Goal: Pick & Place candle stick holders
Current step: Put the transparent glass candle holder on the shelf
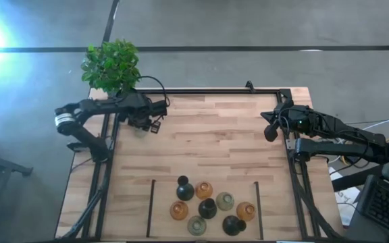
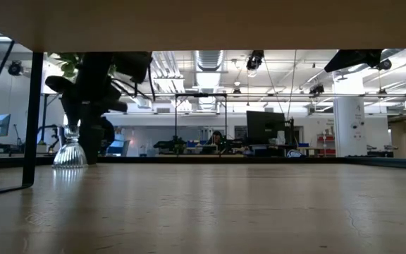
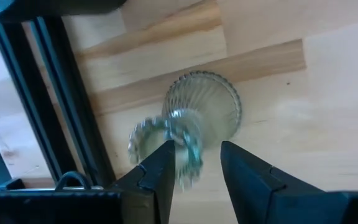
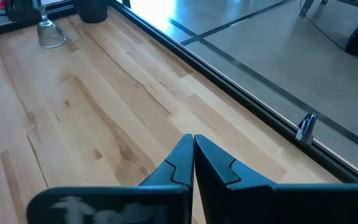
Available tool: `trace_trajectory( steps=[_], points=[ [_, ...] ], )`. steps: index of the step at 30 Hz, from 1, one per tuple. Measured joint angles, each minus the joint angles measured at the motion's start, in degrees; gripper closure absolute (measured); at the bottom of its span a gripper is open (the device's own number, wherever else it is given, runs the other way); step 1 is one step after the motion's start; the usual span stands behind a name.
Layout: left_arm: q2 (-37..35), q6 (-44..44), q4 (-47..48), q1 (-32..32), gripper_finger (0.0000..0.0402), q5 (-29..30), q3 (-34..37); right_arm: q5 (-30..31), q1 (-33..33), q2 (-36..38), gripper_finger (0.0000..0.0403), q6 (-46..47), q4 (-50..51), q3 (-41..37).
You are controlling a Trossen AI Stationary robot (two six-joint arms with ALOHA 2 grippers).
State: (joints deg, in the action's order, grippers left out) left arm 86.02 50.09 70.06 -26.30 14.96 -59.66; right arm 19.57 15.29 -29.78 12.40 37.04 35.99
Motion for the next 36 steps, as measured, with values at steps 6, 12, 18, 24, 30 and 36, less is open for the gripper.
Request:
trace_trajectory(
  steps=[6,12,18,24,30,36],
  points=[
    [-0.1,-0.33,-2.54,-0.1,0.0272,0.02,3.58,0.0,0.0,0.01,0.0394,0.0,0.01,0.0],
    [-2.51,-2.96,-3.25,-0.17,0.0353,-1.08,4.11,0.0,0.0,0.0,0.0394,0.0,0.0,0.02],
    [-6.8,-4.18,-3.81,-0.1,0.0369,-2.8,4.13,0.0,0.0,0.02,0.0394,0.0,0.0,0.02],
    [-12.24,-6.62,0.21,2.18,0.0369,-7.06,1.21,-0.01,0.0,0.0,0.0394,0.0,0.0,0.0],
    [-19.8,-9.66,3.04,5.87,0.0369,-13.34,-8.08,0.0,0.0,0.01,0.0394,0.0,0.01,0.02],
    [-22.84,-13.46,14.47,11.06,0.0369,-13.72,-23.41,0.0,0.01,0.01,0.0394,0.0,0.0,0.01]
  ],
)
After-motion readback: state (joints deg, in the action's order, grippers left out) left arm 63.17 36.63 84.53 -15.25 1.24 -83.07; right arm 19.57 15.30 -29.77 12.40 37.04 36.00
